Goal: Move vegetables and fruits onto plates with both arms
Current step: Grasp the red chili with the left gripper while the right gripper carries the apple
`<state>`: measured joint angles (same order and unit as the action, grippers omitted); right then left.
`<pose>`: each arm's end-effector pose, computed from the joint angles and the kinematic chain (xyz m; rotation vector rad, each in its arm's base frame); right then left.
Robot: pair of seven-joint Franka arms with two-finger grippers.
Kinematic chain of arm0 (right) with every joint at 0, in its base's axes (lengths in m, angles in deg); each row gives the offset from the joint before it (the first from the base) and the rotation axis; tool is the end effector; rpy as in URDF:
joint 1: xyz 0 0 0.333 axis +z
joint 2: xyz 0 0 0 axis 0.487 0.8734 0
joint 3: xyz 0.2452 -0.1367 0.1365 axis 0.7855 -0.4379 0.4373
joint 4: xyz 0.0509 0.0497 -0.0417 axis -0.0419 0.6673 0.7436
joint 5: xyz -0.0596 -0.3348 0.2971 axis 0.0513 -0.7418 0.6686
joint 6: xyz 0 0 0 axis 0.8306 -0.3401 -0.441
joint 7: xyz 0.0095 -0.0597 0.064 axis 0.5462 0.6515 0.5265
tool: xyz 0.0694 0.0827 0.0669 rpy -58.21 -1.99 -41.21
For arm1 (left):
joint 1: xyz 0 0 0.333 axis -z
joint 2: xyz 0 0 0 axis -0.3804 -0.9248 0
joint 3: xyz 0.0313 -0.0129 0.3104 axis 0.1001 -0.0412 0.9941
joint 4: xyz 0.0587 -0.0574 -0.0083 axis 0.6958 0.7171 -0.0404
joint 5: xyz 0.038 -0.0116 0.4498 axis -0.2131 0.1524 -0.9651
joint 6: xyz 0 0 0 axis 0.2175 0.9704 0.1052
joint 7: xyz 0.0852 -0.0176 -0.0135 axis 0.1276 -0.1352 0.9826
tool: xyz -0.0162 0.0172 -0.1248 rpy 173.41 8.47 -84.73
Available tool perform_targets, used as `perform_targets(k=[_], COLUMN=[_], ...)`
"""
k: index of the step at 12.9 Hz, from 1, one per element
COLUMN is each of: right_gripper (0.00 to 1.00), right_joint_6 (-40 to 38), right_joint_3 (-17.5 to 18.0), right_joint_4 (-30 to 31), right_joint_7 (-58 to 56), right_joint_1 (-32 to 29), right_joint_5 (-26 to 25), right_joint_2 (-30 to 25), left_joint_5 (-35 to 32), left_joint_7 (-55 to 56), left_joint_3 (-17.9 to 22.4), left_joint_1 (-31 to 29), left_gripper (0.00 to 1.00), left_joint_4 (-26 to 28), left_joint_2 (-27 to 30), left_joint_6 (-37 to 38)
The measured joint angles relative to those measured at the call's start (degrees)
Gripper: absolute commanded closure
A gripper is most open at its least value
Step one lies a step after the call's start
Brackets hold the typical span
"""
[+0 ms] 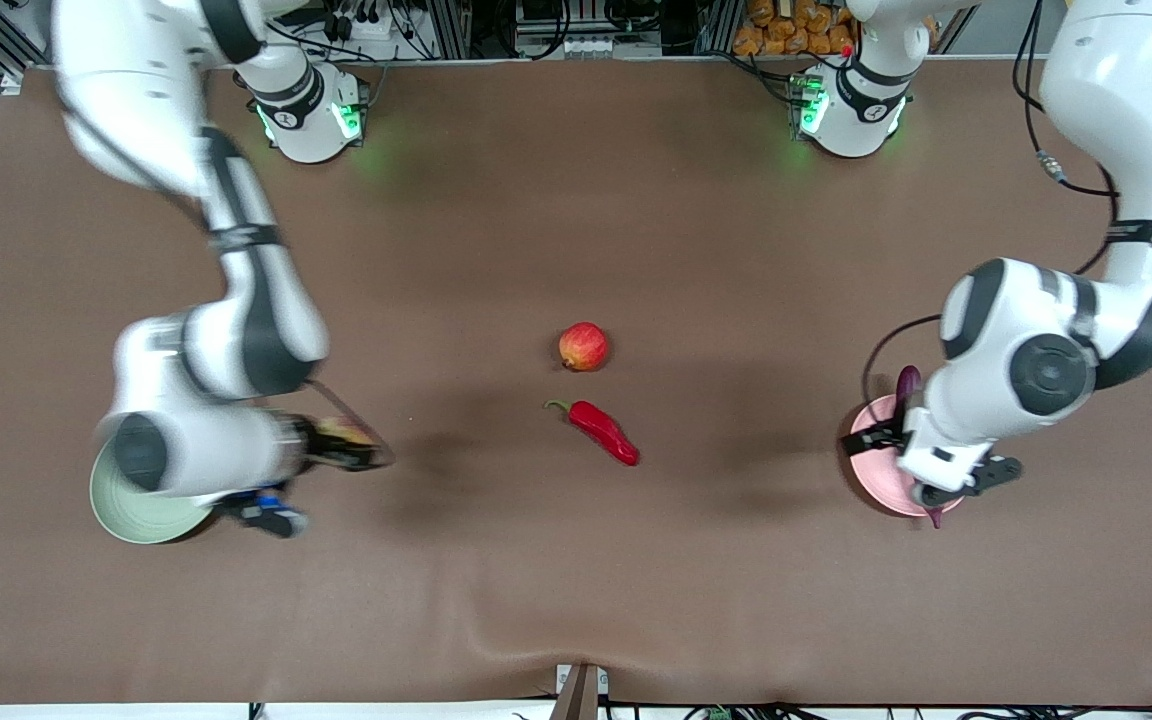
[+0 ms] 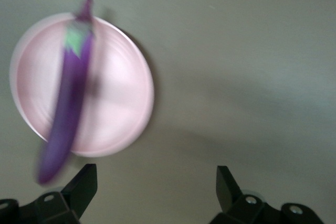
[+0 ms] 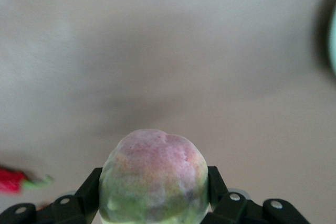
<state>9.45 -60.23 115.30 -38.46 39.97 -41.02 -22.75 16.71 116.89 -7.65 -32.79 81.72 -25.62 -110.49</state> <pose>0.7613 0.1263 0.3144 -2.9812 0.3454 0.4164 0.7062 -0.1828 0.2888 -3.0753 -0.5927 0.0780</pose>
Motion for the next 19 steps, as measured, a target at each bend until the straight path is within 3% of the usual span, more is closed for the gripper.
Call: perform_targets(k=[4,7,10,13,14,16,18,19], right_gripper=[1.00,1.00,1.00,1.00,0.96,0.59,0.56,0.33], right_joint_6=[-2.9,0.4,4.6,11.8,13.3,14.3,15.7,16.0], right_joint_3=[-1.1,-1.5,-1.5,-1.1,-1.1,-1.0,-1.1,-1.0], right_joint_4=[0.4,1.7,6.3,11.9,12.9,13.8,14.4,14.4], right_joint_7=[-24.4,-39.3,-45.9,-46.4,-46.4,-46.4,-46.4,-46.4], right_joint_1=[-9.0,-16.4,-20.9,-20.8,-20.8,-20.8,-20.8,-20.8], right_joint_5=[-7.0,-10.5,-10.8,-10.8,-10.8,-10.8,-10.8,-10.7], right_joint_2=[-0.4,-0.1,0.2,1.0,1.3,1.4,1.8,2.4], left_joint_5=[0.0,0.0,0.0,0.0,0.0,0.0,0.0,0.0], left_joint_7=[24.1,34.6,42.9,48.1,49.3,50.9,52.0,52.4], left_joint_3=[0.1,5.1,12.5,15.2,15.2,15.3,16.7,17.6], left_joint_1=[14.3,24.9,34.9,39.7,40.1,40.7,42.0,42.9], left_gripper=[0.00,0.00,0.00,0.00,0.00,0.01,0.10,0.22], left_joint_4=[-5.8,-10.8,-15.9,-18.3,-18.7,-19.3,-19.7,-19.8], left_joint_2=[-5.2,-10.4,-15.3,-19.3,-20.3,-21.9,-23.2,-23.8], left_joint_6=[-0.6,-3.6,-7.3,-11.7,-13.0,-14.7,-16.1,-17.2])
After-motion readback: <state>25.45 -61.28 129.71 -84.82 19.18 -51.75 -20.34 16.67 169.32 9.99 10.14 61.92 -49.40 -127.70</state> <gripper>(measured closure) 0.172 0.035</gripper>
